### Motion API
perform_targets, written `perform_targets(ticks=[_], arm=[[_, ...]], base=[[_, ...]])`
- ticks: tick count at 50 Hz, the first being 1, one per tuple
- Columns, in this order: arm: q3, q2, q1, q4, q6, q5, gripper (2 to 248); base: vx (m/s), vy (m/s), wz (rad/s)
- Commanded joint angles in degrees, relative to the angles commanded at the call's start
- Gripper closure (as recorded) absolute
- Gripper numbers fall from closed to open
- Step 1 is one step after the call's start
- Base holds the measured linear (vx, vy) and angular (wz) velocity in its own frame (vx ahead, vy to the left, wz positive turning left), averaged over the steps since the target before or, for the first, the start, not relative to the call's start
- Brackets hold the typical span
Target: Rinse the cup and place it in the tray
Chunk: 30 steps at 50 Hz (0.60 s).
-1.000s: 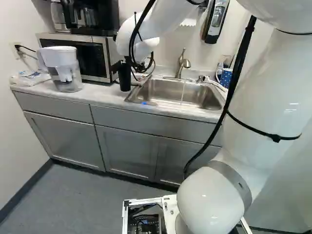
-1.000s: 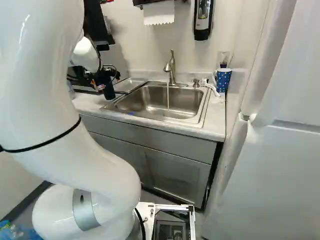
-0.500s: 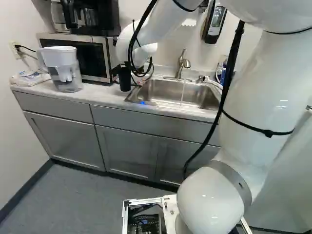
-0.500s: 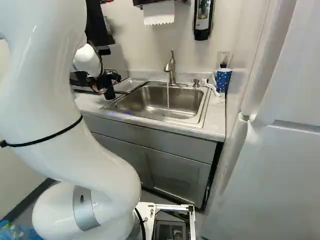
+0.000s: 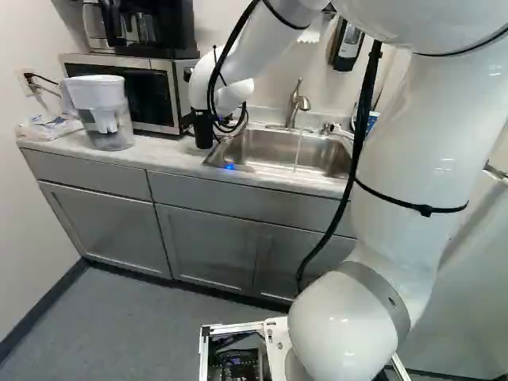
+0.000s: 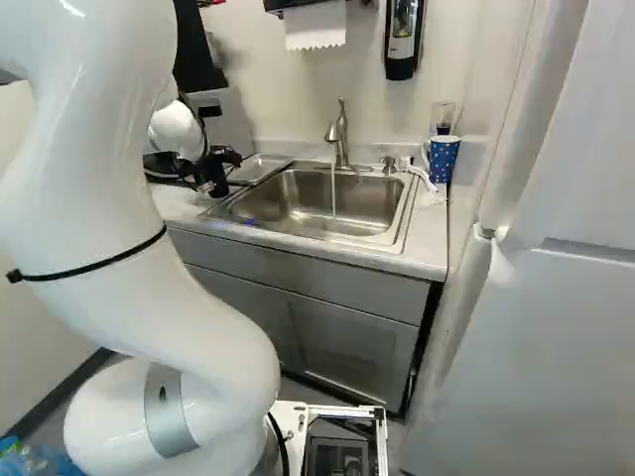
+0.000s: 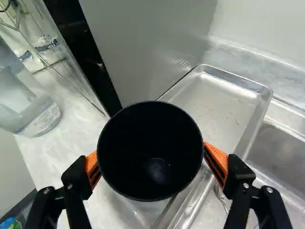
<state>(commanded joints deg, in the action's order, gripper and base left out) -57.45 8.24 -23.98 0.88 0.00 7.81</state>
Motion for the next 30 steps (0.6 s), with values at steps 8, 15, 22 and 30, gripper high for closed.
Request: perform_targets(ticks=[8, 15, 22, 30], arm=[[0.81, 0.22, -0.16, 0.00, 0.00, 1.97, 3], [1.56, 0.39, -0.32, 0.00, 0.00, 3.72, 3], [2.30, 0.56, -0.47, 0.00, 0.00, 5.47, 3], [3.14, 0.75, -0.65, 0.00, 0.00, 7.57, 3]], base=[[0.000, 0.000, 0.000], [0.000, 0.000, 0.000], [0.000, 0.000, 0.000], [0.000, 0.000, 0.000]])
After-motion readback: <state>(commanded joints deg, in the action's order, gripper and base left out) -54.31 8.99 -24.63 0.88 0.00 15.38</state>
